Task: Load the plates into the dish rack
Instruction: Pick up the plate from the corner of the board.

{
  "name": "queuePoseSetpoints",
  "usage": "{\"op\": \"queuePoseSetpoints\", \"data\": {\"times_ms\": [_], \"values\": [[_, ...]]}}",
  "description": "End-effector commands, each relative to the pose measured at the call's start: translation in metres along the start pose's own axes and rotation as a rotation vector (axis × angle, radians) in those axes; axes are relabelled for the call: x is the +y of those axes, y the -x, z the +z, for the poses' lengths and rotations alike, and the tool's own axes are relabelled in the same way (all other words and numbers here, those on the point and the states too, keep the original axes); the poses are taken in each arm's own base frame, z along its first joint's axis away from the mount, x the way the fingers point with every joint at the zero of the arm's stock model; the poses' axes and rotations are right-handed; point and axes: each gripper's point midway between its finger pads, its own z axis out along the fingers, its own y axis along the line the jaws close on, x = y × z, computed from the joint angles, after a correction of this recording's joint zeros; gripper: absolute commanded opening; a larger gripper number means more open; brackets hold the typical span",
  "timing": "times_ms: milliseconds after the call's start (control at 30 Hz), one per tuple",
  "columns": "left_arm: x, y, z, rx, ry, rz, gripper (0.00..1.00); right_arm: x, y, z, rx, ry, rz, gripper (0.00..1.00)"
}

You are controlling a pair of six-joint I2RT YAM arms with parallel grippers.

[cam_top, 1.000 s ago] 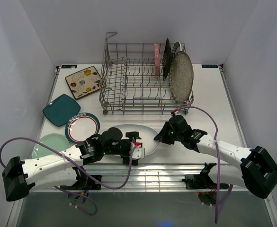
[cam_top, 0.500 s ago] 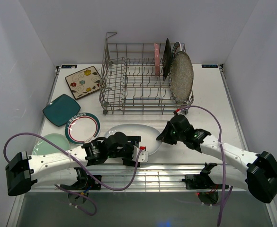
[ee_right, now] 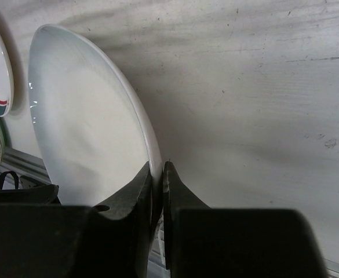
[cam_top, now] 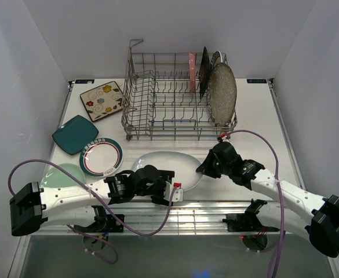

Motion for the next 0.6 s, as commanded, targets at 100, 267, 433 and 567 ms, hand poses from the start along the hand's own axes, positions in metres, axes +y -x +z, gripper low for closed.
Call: {"op": "queuePoseSetpoints", "data": {"times_ms": [100,267,433,567], "values": [[-0.008,-0.001,0.007,-0.004,-0.007,0.012,0.79,0.062,0.041,-0.028,-0.133,0.203,0.041,0.08],[-0.009,-0.004,0.011,0.015,0.014,0.027,0.73,0.061,0.042,-0.030,-0.142,0.201,0.042,0.08],[-0.009,-0.003,0.012,0.009,0.024,0.034,0.61,0.062,0.043,-0.032,-0.143,0.206,0.045,0.08],[-0.011,-0.005,0.014,0.019,0.021,0.039,0.47,0.064,0.045,-0.036,-0.154,0.214,0.052,0.08]]}}
